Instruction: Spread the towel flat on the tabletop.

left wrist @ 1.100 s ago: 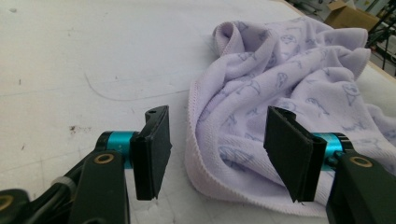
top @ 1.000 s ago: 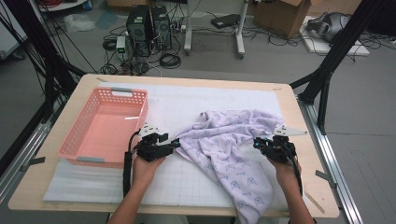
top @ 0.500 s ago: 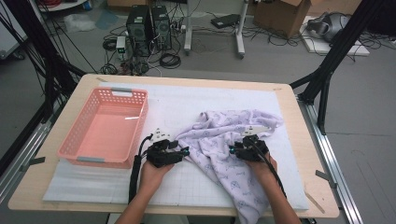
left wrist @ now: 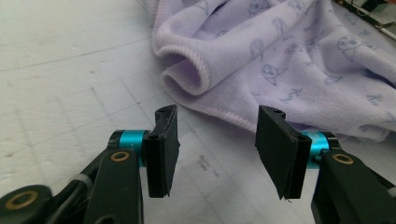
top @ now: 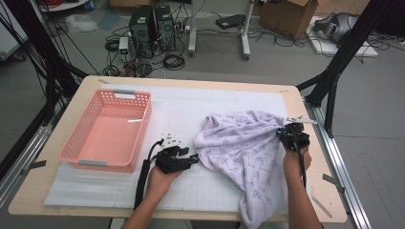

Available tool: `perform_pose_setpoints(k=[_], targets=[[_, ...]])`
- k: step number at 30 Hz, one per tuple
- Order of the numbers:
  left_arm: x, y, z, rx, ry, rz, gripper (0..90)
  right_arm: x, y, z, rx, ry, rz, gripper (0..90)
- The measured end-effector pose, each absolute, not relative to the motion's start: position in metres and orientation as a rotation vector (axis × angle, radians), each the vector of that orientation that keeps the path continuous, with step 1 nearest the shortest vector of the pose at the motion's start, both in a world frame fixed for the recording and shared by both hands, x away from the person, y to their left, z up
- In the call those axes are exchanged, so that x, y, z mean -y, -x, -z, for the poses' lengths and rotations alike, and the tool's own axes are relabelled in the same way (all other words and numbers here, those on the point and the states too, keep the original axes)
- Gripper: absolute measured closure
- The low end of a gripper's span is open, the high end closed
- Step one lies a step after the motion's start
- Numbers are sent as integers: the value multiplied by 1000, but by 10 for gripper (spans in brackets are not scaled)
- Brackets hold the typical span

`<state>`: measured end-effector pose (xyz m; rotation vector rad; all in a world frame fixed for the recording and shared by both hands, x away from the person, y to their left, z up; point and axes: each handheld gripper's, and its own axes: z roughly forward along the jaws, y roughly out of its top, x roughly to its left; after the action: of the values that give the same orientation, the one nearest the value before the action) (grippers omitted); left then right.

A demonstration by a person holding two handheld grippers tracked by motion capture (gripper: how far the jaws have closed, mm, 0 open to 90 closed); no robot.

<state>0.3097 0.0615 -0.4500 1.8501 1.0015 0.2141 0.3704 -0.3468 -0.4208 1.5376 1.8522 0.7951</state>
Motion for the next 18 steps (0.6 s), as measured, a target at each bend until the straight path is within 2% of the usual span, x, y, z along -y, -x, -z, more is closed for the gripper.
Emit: perform_pose_setpoints(k=[2, 5, 11, 14, 16, 18], targets=[[-55, -308, 450, -980, -1872, -193, 509, 347, -364, 419, -1849, -1515, -848, 765], [-40, -305, 450, -935, -1922, -158, 502, 350, -350, 412, -1846, -1484, -944, 707], [-5, -300, 451, -874, -2017, -179, 404, 353, -310, 406, -1910, -1377, -1019, 675], [8, -299, 450, -848, -2055, -226, 408, 356, -294, 407, -1921, -1350, -1037, 664], [17, -295, 450, -816, -2097, -313, 419, 359, -288, 408, -1930, -1339, -1037, 657], [23, -292, 449, -763, -2119, -355, 497, 361, -282, 410, -1926, -1339, -1049, 651]])
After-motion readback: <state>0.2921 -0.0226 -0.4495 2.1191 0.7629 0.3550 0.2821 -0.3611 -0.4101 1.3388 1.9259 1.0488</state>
